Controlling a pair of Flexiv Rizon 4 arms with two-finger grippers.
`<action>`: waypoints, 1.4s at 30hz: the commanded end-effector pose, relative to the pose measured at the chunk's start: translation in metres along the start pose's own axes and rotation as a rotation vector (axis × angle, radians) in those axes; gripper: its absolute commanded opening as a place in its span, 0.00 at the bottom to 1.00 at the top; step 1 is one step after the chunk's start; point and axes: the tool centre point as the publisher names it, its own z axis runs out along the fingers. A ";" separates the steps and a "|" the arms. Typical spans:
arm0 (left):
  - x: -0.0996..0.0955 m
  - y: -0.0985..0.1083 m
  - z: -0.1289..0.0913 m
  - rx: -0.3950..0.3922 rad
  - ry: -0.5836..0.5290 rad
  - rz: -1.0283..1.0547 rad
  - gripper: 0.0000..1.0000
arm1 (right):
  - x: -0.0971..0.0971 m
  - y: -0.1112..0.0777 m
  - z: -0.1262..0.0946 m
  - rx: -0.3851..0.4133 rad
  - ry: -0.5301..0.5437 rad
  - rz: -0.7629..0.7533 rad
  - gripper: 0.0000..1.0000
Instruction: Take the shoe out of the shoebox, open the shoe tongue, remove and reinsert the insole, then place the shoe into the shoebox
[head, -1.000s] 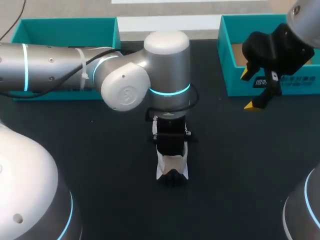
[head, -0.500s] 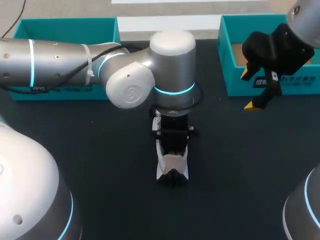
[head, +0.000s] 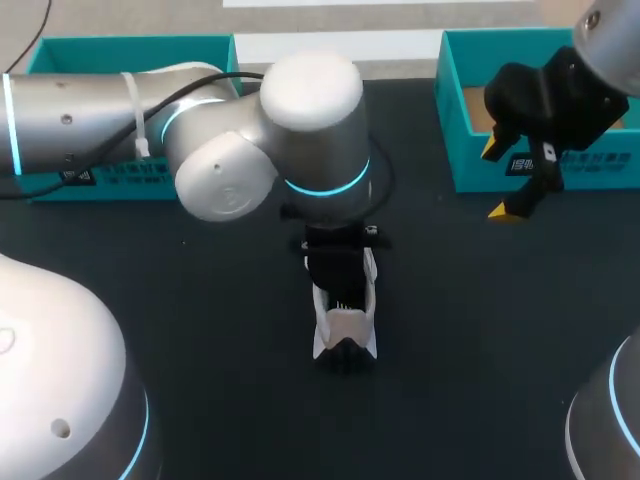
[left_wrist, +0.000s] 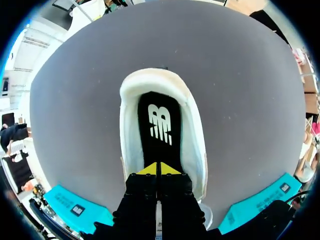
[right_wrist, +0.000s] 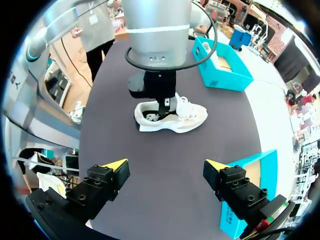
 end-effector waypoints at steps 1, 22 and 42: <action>0.001 -0.001 0.002 -0.092 0.005 -0.011 0.00 | -0.002 0.002 0.002 0.005 0.003 0.001 1.00; 0.016 0.005 -0.004 -0.066 0.038 -0.006 1.00 | -0.002 0.002 0.002 0.005 0.003 0.001 1.00; 0.016 0.019 -0.015 -0.040 0.028 -0.027 1.00 | -0.002 0.002 0.002 0.005 0.003 0.001 1.00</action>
